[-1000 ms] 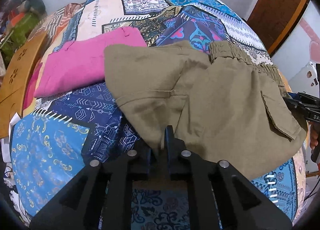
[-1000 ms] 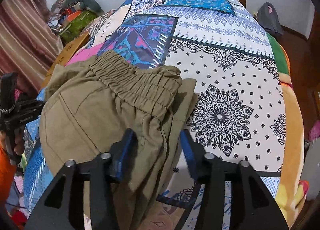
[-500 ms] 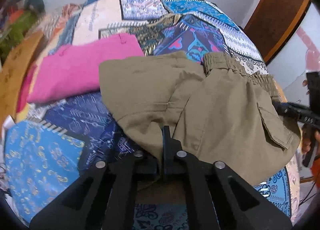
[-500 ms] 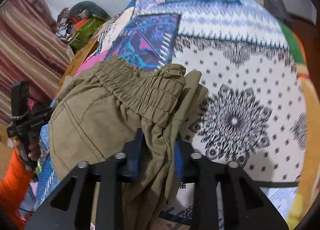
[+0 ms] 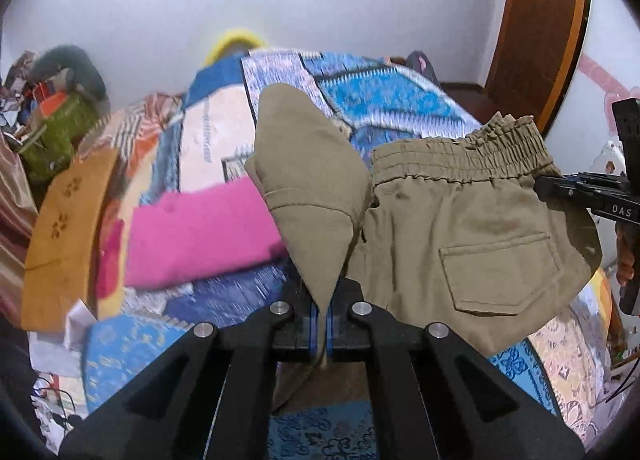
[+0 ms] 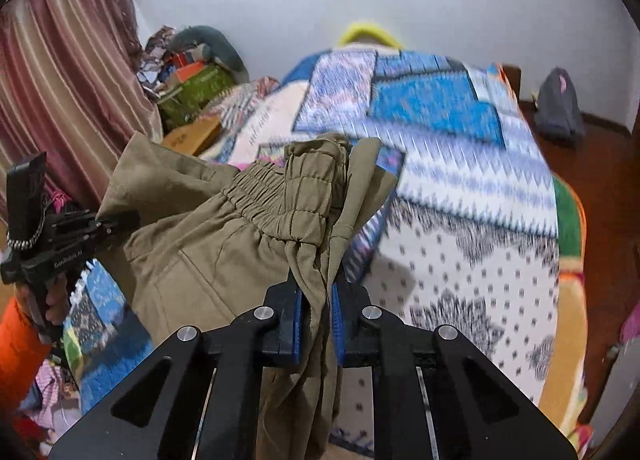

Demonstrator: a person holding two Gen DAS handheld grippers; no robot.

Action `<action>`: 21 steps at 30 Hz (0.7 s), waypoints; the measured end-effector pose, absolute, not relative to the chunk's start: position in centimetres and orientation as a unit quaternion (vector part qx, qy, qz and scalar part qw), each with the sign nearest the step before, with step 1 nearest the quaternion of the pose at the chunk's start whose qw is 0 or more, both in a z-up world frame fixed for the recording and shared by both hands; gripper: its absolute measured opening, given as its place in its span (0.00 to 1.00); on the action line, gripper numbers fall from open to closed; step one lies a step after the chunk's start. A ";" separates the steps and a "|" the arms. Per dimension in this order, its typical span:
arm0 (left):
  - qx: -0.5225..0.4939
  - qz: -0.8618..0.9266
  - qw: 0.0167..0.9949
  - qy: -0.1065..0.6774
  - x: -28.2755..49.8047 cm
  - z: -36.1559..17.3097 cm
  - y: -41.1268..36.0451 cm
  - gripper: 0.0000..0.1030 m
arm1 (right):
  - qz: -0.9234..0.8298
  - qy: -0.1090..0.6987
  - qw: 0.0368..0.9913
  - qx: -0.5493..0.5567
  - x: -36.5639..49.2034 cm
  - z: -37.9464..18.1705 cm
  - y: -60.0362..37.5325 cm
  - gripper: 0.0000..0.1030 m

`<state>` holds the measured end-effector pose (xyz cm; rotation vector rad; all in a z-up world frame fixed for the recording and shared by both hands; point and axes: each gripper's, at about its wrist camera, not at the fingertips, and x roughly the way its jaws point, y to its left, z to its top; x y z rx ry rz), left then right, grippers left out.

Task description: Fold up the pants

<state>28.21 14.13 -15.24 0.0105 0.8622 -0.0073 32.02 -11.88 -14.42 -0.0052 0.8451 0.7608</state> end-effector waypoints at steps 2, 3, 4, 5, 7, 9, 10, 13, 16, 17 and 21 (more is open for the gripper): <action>0.004 0.004 0.914 0.406 28.4 -14.2 14.9 0.02 | 0.363 0.384 0.849 -0.008 32.4 -13.3 -10.9 0.10; 0.004 0.008 0.916 0.400 28.6 -13.7 15.4 0.02 | 0.366 0.378 0.851 -0.010 32.7 -12.8 -10.3 0.10; 0.001 0.012 0.918 0.396 28.8 -13.2 15.9 0.02 | 0.367 0.372 0.852 -0.011 32.9 -12.5 -9.9 0.10; -0.002 0.016 0.920 0.391 29.1 -12.8 16.5 0.02 | 0.370 0.366 0.854 -0.013 33.3 -12.0 -9.2 0.10; -0.003 0.027 0.924 0.380 29.6 -12.0 17.8 0.02 | 0.375 0.357 0.856 -0.016 34.1 -11.4 -7.9 0.10; -0.003 0.037 0.928 0.372 30.2 -11.4 19.0 0.02 | 0.380 0.348 0.857 -0.017 34.8 -11.0 -6.7 0.10; -0.003 0.042 0.929 0.368 30.6 -11.1 19.8 0.02 | 0.382 0.345 0.857 -0.019 35.3 -10.9 -6.0 0.10; -0.011 0.055 0.930 0.364 31.6 -10.8 21.9 0.02 | 0.388 0.338 0.857 -0.030 36.8 -10.5 -3.5 0.10; -0.028 0.071 0.928 0.364 32.9 -10.9 24.6 0.02 | 0.394 0.332 0.856 -0.042 38.0 -10.4 -1.0 0.10; -0.031 0.074 0.928 0.364 33.1 -11.0 25.2 0.02 | 0.397 0.330 0.855 -0.046 38.2 -10.4 -0.3 0.10; -0.050 0.089 0.923 0.372 34.7 -12.6 28.9 0.02 | 0.406 0.331 0.850 -0.052 39.5 -11.5 2.8 0.10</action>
